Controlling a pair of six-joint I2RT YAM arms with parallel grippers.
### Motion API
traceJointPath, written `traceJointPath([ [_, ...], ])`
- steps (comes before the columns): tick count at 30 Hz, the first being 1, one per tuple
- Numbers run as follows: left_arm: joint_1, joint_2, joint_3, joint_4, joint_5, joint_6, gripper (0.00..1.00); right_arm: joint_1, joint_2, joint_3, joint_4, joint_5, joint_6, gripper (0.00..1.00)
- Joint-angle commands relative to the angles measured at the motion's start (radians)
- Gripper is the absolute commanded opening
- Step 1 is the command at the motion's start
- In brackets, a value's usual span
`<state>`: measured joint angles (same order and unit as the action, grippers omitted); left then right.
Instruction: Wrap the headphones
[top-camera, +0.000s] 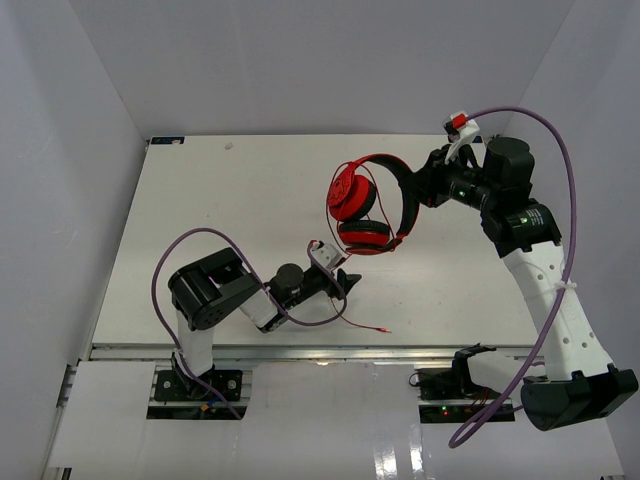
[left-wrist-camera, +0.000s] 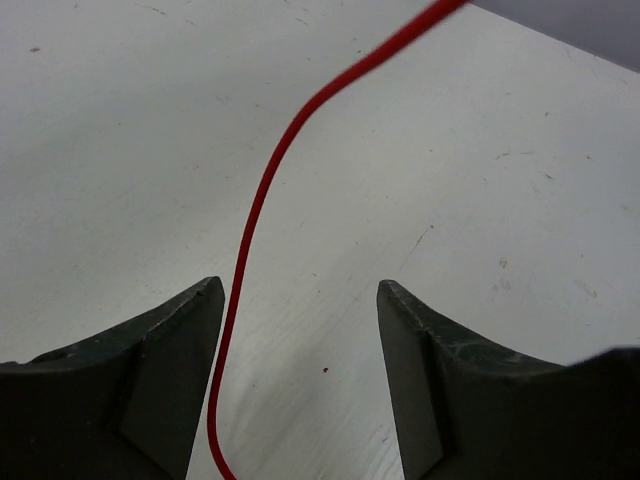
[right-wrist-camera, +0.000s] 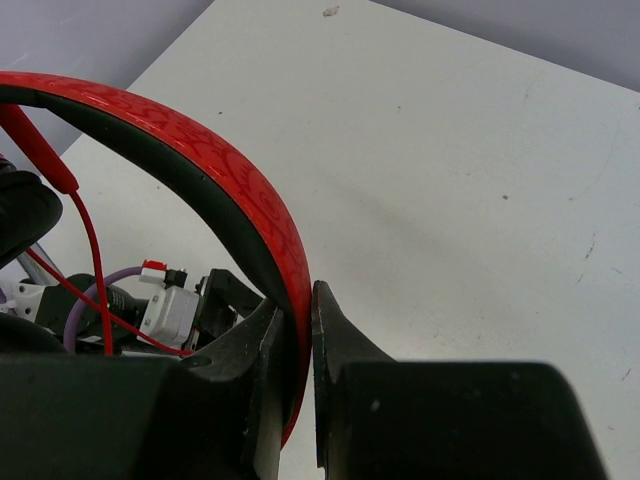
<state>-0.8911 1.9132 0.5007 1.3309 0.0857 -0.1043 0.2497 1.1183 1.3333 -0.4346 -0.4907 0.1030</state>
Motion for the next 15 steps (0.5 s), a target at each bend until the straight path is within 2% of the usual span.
traceJointPath([
  [1,0.012,-0.004,0.005,0.107,0.046,-0.020,0.44,-0.003,-0.028,0.065,0.042,-0.040,0.050,0.08],
  [2,0.012,-0.005,0.003,0.109,0.046,-0.020,0.37,-0.004,-0.028,0.067,0.042,-0.043,0.052,0.08],
  [4,0.013,-0.006,0.003,0.105,0.051,-0.022,0.29,-0.004,-0.028,0.070,0.042,-0.047,0.055,0.08],
  [9,0.021,-0.008,0.010,0.099,0.102,-0.044,0.01,-0.004,-0.029,0.079,0.039,-0.048,0.056,0.08],
  [15,0.021,-0.049,0.007,0.040,0.186,-0.097,0.00,-0.010,-0.027,0.104,0.032,-0.025,0.057,0.08],
])
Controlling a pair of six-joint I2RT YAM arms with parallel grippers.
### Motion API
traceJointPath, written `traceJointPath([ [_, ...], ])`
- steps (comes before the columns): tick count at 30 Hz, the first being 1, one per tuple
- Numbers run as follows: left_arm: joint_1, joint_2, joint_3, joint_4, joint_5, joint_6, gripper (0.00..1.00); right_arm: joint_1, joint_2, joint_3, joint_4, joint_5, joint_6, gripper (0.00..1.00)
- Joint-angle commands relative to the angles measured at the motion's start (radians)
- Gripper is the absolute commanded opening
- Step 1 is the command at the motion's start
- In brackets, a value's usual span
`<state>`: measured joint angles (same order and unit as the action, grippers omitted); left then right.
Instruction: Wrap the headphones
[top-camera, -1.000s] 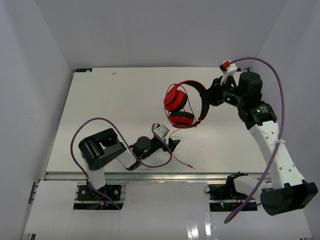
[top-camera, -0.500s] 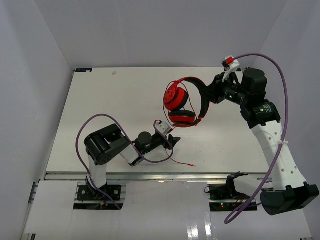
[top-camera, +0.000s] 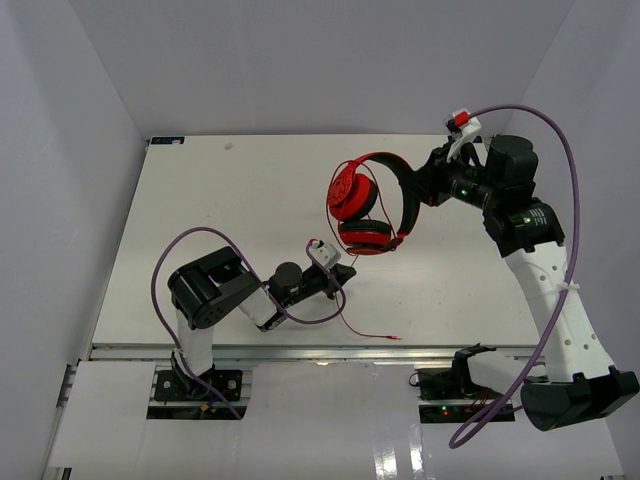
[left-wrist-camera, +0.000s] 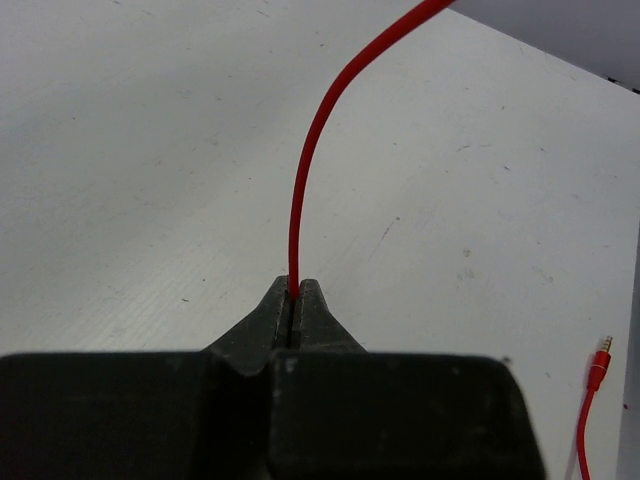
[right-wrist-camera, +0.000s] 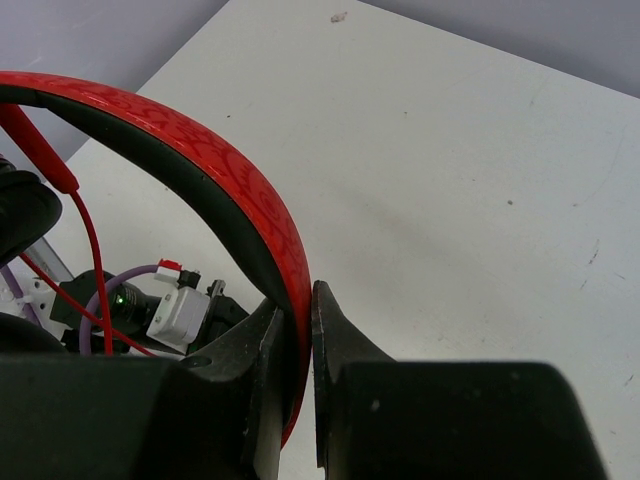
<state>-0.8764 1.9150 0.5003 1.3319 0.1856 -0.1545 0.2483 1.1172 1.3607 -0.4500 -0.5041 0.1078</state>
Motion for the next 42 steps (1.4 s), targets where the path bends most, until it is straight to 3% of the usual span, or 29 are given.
traceJointPath([
  [1,0.005,-0.058,0.009,0.005,0.110,-0.074,0.00,-0.011,-0.019,0.084,0.047,0.010,0.059,0.08],
  [6,-0.052,-0.082,0.015,-0.135,0.144,-0.142,0.00,-0.018,0.039,0.148,0.050,0.101,0.157,0.08],
  [13,-0.064,-0.078,0.037,-0.195,0.120,-0.214,0.00,-0.033,0.073,0.121,0.083,0.008,0.256,0.08],
  [17,-0.078,-0.050,0.146,-0.358,0.161,-0.259,0.00,-0.035,0.054,0.084,0.136,0.152,0.287,0.08],
  [26,-0.256,-0.246,0.315,-0.927,0.062,-0.152,0.00,-0.034,-0.031,-0.129,0.271,0.636,0.163,0.08],
  [35,-0.452,-0.523,0.410,-1.419,-0.134,-0.120,0.00,-0.032,-0.155,-0.420,0.429,0.824,-0.067,0.08],
  [42,-0.475,-0.587,0.612,-1.714,-0.232,-0.067,0.00,-0.025,-0.200,-0.617,0.586,0.888,-0.230,0.08],
])
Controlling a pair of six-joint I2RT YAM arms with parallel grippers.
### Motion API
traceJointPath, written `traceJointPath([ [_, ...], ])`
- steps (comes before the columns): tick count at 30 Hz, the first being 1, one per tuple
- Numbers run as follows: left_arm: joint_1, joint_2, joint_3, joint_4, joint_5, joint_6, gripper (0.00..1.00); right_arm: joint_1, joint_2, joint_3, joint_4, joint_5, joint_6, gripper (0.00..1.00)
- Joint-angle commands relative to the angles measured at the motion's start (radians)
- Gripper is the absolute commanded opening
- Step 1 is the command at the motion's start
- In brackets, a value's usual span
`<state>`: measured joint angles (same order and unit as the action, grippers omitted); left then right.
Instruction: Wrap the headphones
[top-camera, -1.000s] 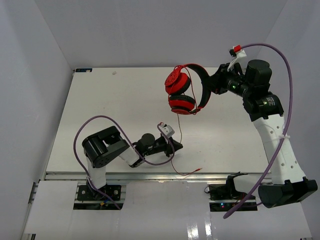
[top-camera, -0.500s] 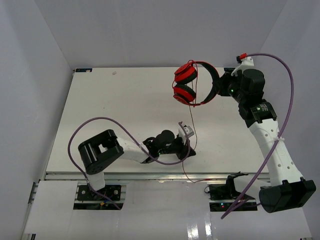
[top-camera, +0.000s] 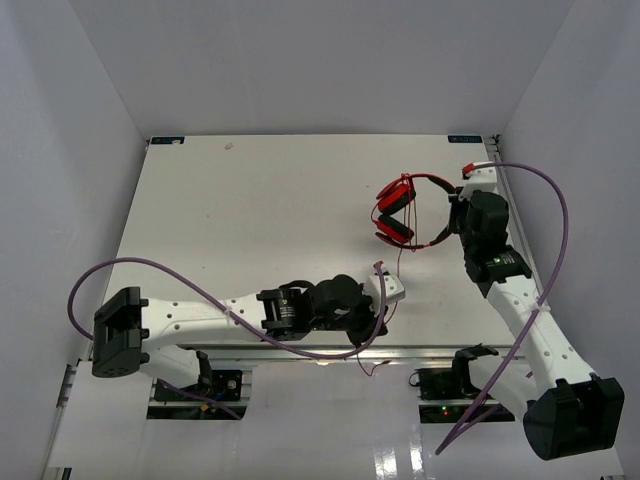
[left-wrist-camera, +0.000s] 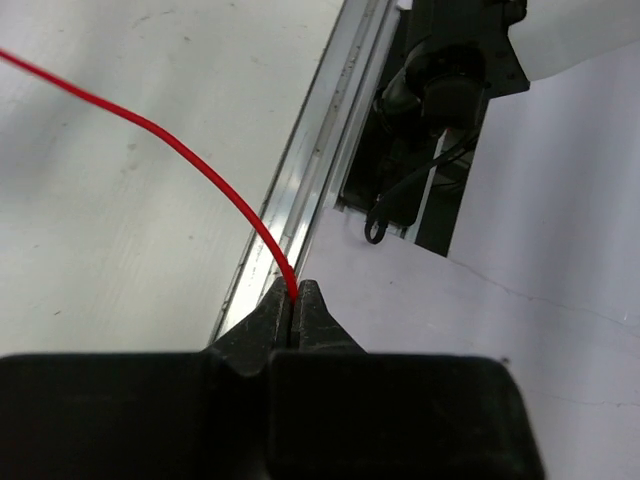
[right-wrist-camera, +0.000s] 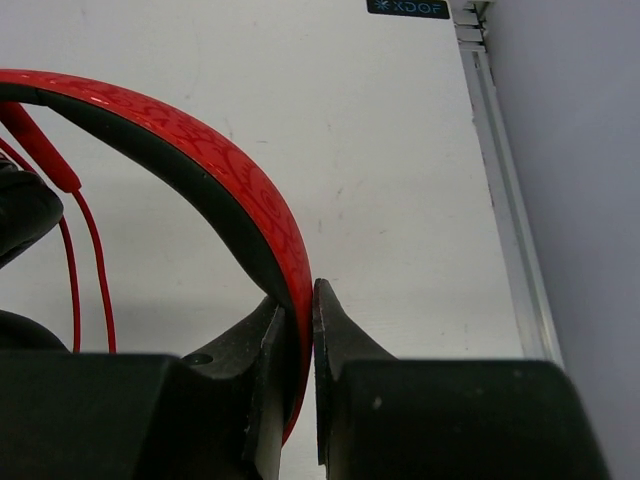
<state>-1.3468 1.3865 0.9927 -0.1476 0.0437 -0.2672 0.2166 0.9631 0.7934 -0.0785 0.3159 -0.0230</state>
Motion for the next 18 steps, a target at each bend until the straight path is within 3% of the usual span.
traceJointPath([
  [1,-0.004,-0.056,0.146,-0.276,-0.104,0.064,0.00,0.011,-0.052,-0.061,0.222,0.066,-0.111,0.08],
  [5,-0.002,-0.015,0.311,-0.411,-0.185,0.152,0.00,0.042,-0.069,-0.114,0.231,0.005,-0.204,0.08],
  [10,0.056,0.031,0.476,-0.498,-0.274,0.286,0.00,0.055,-0.117,-0.135,0.064,-0.346,-0.354,0.08],
  [14,0.153,0.058,0.564,-0.506,-0.280,0.381,0.00,0.056,-0.150,-0.125,-0.073,-0.614,-0.441,0.08],
  [18,0.306,0.054,0.557,-0.439,-0.230,0.434,0.00,0.058,-0.165,-0.089,-0.159,-0.754,-0.493,0.08],
])
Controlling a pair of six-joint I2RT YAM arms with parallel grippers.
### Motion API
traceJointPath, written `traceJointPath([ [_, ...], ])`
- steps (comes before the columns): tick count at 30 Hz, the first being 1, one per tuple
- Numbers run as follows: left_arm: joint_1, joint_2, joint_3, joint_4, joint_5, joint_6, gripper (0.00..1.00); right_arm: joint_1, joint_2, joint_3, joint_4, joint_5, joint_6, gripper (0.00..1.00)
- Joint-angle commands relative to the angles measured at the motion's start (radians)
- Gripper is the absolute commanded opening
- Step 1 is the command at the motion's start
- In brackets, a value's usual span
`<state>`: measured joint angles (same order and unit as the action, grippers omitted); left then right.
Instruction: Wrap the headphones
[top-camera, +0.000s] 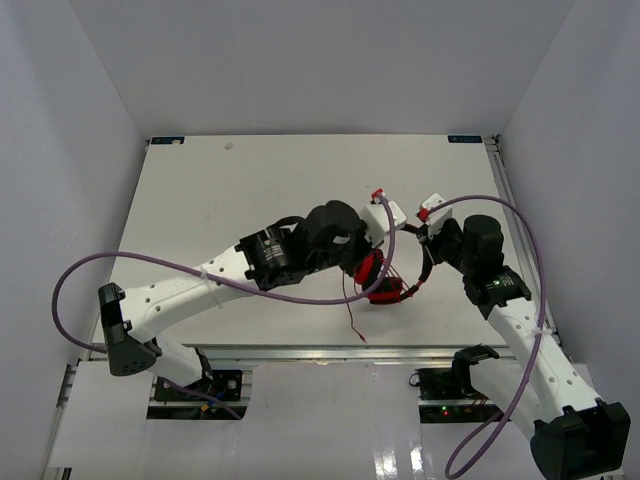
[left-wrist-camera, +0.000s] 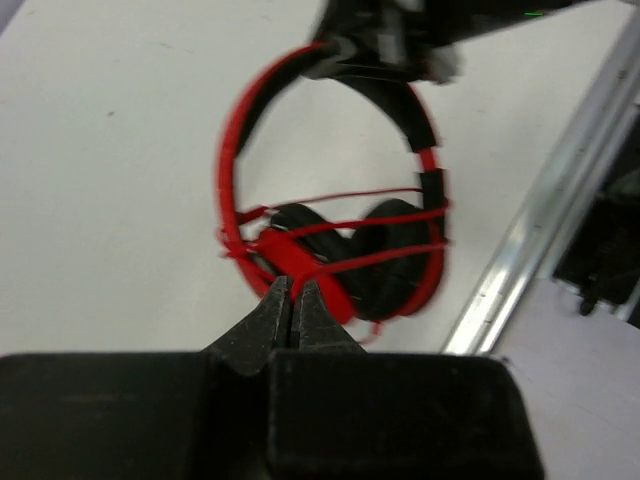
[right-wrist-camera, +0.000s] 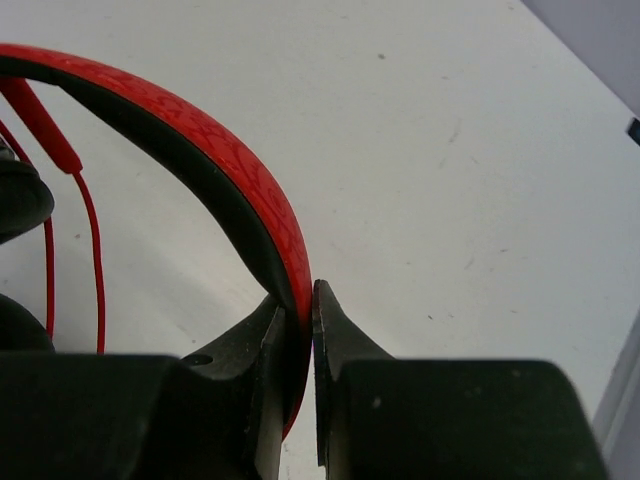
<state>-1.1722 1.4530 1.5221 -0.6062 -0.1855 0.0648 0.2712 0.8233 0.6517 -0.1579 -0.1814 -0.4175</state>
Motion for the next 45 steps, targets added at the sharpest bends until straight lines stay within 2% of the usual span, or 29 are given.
traceJointPath([
  [1,0.167,-0.014,0.018,0.038,0.012,0.112,0.00,0.002,-0.027,0.063,-0.100,-0.292,-0.101,0.08],
  [6,0.252,-0.057,-0.137,0.145,0.064,0.116,0.00,0.000,-0.024,0.133,-0.152,-0.419,-0.031,0.08],
  [9,0.293,-0.148,-0.283,0.267,0.129,0.094,0.00,-0.004,-0.004,0.186,-0.167,-0.499,0.073,0.08],
  [12,0.337,-0.281,-0.440,0.463,0.256,0.069,0.01,-0.009,0.037,0.240,-0.172,-0.583,0.166,0.08],
  [16,0.355,-0.371,-0.624,0.707,0.343,0.018,0.07,-0.011,0.103,0.314,-0.167,-0.702,0.299,0.08],
  [22,0.359,-0.378,-0.794,1.046,0.414,-0.133,0.23,-0.012,0.181,0.379,-0.148,-0.776,0.441,0.08],
  [30,0.358,-0.235,-0.984,1.482,0.486,-0.318,0.34,-0.017,0.215,0.397,-0.052,-0.789,0.627,0.08],
  [35,0.358,-0.056,-1.050,1.795,0.508,-0.442,0.38,-0.018,0.228,0.393,-0.012,-0.678,0.686,0.08],
  [38,0.359,0.047,-1.047,1.938,0.526,-0.493,0.36,-0.017,0.233,0.386,0.014,-0.607,0.704,0.08],
  [40,0.359,0.166,-1.020,2.003,0.551,-0.541,0.28,-0.018,0.243,0.383,0.027,-0.549,0.709,0.08],
  [45,0.352,0.339,-0.981,2.169,0.577,-0.634,0.17,-0.017,0.266,0.340,0.051,-0.400,0.692,0.08],
])
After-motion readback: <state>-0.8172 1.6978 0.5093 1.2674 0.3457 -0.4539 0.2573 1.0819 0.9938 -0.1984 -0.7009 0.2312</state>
